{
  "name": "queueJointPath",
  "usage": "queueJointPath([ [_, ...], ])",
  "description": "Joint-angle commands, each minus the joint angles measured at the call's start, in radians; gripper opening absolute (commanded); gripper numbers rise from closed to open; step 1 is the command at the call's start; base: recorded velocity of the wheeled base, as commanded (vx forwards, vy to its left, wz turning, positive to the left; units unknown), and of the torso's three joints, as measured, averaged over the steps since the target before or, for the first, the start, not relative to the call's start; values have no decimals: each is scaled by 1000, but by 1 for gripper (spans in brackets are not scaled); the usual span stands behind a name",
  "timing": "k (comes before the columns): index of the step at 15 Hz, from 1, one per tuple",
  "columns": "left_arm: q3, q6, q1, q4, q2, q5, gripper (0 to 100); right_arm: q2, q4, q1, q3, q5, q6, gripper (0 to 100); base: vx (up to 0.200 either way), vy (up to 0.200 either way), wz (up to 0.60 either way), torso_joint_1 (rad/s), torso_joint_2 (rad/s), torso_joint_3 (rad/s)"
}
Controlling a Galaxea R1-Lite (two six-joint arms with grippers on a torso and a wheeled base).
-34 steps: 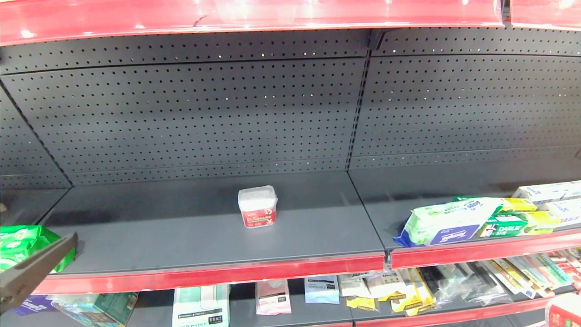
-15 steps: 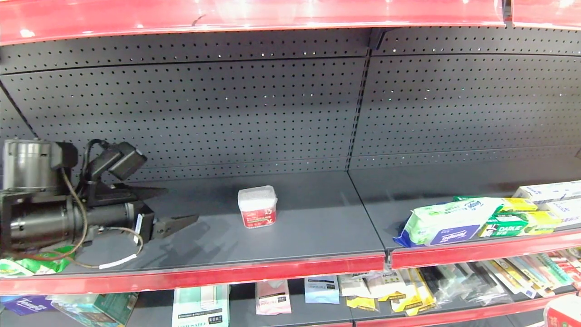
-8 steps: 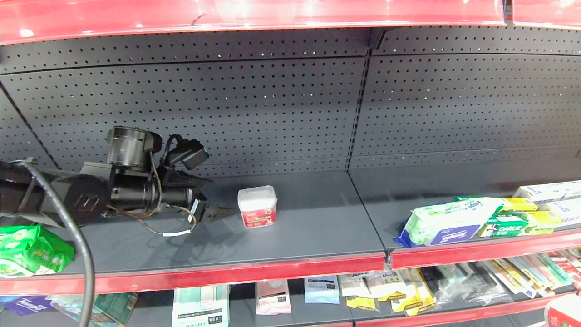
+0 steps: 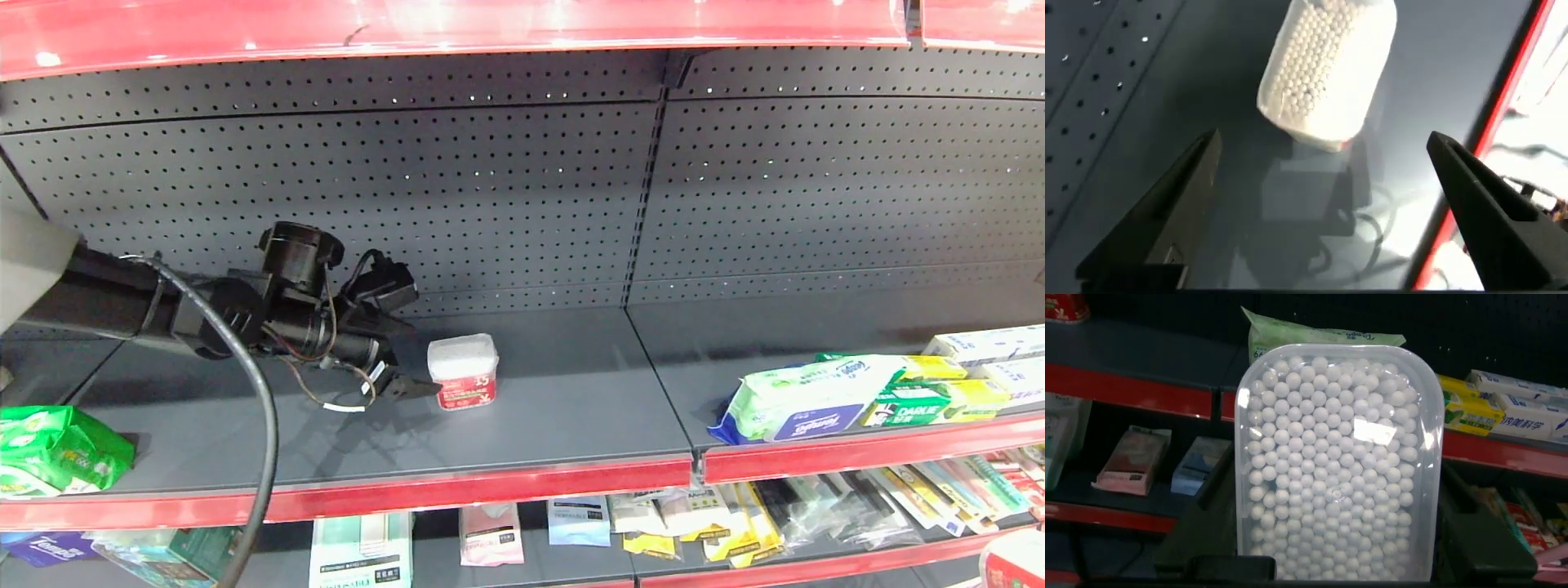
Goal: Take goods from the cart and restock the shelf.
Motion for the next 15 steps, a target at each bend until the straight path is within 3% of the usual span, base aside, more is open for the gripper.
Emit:
queueJointPath([
  [1, -139, 19, -7, 53, 73, 0, 100, 1, 0, 0, 0, 0, -2, 0, 0, 0, 0, 0, 0, 0],
  [8, -201, 19, -57, 97, 135, 0, 100, 1, 0, 0, 0, 0, -6, 0, 0, 0, 0, 0, 0, 0],
  [13, -277, 40, -96, 157, 178, 3, 100, 1, -2, 0, 0, 0, -19, 0, 0, 0, 0, 0, 0, 0],
  [15, -306, 65, -96, 174, 199, 6, 100, 1, 0, 0, 0, -1, -19, 0, 0, 0, 0, 0, 0, 0],
])
